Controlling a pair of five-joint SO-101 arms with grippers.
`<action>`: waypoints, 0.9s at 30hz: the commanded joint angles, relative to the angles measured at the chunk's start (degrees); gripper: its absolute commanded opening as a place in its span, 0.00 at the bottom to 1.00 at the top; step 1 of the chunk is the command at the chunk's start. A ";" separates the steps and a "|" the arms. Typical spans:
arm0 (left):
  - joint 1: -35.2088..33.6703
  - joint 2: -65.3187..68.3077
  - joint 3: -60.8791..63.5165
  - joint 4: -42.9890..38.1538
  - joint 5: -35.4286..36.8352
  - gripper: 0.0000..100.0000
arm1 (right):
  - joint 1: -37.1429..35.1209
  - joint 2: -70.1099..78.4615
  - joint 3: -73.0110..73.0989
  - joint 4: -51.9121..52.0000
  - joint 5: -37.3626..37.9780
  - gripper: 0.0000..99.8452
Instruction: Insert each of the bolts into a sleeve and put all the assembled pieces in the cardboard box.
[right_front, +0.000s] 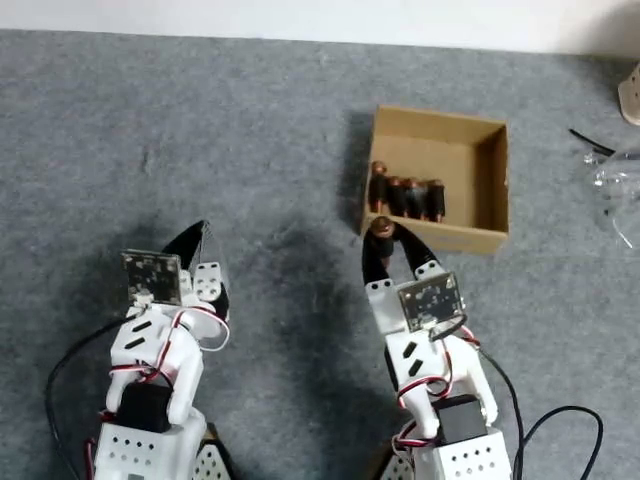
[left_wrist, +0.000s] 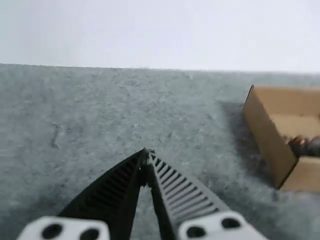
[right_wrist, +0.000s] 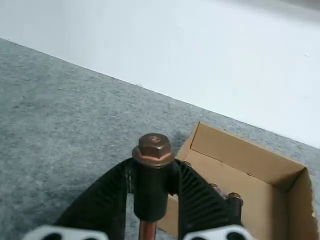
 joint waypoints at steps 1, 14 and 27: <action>-0.57 -0.48 1.36 0.35 -6.15 0.01 | 1.01 3.56 -2.24 -0.92 -0.44 0.00; -0.57 -0.48 1.36 0.35 -6.77 0.01 | 6.20 71.78 -62.11 -0.75 -0.70 0.00; -0.57 -0.48 1.36 0.35 -6.77 0.01 | 18.95 123.30 -118.73 23.78 -1.93 0.00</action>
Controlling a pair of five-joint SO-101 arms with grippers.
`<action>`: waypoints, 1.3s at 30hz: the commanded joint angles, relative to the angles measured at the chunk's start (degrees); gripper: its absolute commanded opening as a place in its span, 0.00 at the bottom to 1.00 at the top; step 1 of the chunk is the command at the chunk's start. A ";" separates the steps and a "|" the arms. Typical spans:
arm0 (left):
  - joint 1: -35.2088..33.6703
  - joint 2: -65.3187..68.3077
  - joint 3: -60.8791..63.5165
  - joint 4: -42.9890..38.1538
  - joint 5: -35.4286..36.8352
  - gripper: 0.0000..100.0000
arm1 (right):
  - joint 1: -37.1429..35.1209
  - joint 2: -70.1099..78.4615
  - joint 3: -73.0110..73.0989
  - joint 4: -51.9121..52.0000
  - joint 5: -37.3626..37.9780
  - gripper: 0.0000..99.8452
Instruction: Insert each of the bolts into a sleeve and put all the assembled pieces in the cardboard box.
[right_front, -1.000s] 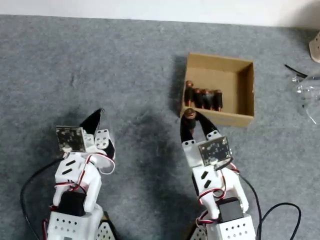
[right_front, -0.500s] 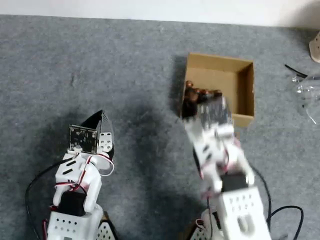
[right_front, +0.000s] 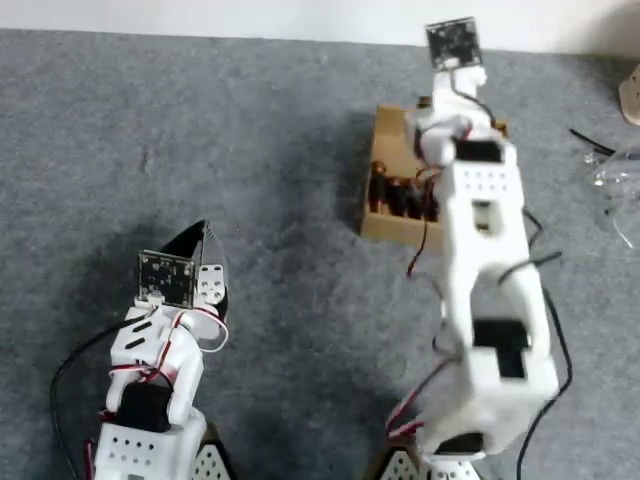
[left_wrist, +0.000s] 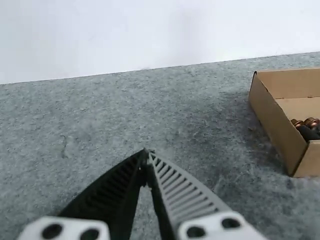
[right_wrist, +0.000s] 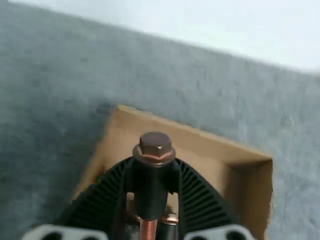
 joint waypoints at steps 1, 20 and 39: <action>-0.66 -0.48 1.27 0.09 -0.26 0.01 | 4.88 7.78 -16.75 6.02 -3.08 0.00; -0.66 -0.48 1.27 -0.09 -0.26 0.01 | 9.71 27.91 -33.63 23.96 -7.56 0.05; -0.66 -0.48 1.27 0.00 -0.26 0.01 | 8.48 24.13 -64.31 51.12 -8.00 0.27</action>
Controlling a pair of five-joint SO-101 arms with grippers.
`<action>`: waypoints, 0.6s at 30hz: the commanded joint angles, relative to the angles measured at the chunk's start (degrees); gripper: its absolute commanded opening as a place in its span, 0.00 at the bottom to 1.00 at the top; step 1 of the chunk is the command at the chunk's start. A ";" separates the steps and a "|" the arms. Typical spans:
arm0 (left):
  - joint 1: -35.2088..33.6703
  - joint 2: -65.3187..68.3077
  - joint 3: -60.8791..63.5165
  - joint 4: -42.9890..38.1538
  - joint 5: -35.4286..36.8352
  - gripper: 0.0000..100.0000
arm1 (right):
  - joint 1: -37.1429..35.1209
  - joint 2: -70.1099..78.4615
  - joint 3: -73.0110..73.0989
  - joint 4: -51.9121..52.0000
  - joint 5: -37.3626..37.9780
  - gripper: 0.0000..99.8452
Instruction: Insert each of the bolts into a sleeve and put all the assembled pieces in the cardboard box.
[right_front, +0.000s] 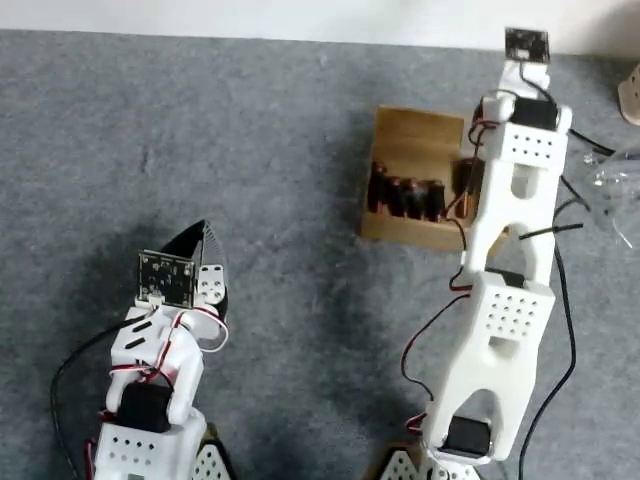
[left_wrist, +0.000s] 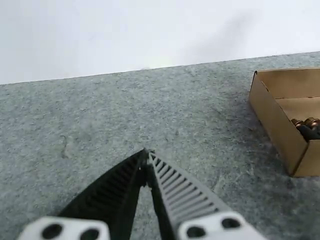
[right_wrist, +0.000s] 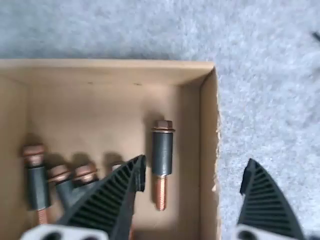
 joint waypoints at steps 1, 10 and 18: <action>-0.66 -0.48 1.27 0.00 -0.26 0.01 | -1.01 -5.32 -14.73 11.03 -0.70 0.27; -0.66 -0.48 1.27 0.18 -0.26 0.01 | -3.30 -11.38 -25.27 17.01 -0.79 0.27; -0.66 -0.48 1.27 0.18 -0.26 0.01 | -5.58 -31.87 0.40 16.92 -0.79 0.27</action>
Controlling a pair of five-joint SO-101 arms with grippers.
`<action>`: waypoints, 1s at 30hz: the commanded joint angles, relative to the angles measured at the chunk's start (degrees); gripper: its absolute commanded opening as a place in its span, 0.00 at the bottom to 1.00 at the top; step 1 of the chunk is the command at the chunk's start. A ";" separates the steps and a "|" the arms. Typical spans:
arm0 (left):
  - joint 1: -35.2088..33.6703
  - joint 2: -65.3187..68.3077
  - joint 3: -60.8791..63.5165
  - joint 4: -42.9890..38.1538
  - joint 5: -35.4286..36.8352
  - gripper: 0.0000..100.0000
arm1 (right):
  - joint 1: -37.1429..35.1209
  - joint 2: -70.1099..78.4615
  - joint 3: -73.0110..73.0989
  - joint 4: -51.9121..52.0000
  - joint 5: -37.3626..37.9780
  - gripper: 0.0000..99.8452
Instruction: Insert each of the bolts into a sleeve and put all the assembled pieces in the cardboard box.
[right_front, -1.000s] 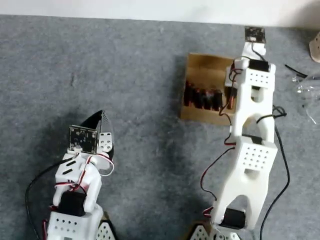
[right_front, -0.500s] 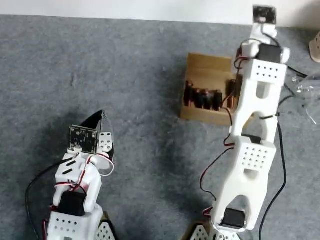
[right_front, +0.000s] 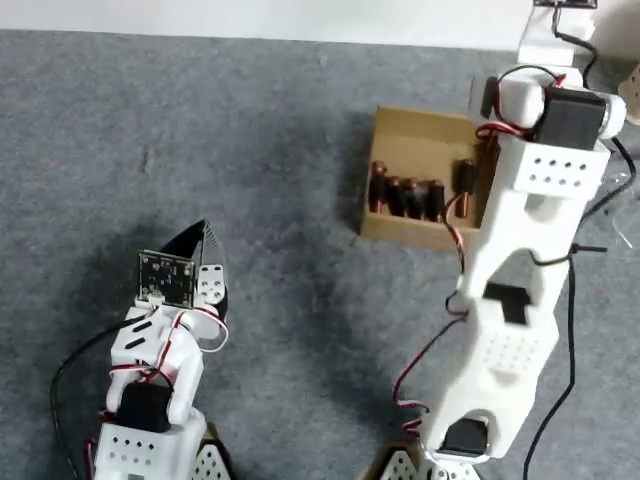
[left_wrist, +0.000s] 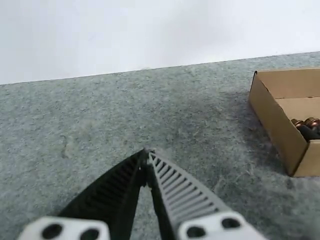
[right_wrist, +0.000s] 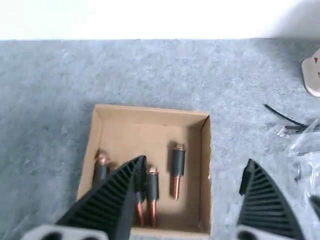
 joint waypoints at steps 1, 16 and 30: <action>-0.66 -0.48 1.27 0.18 -0.26 0.01 | -2.42 -14.11 14.81 1.10 -0.62 0.27; -0.66 -0.48 1.27 0.18 -0.26 0.01 | -7.34 -63.96 94.11 -28.44 -0.09 0.27; -0.66 -0.48 1.27 0.18 -0.26 0.01 | -7.25 -104.13 153.54 -54.99 -0.09 0.27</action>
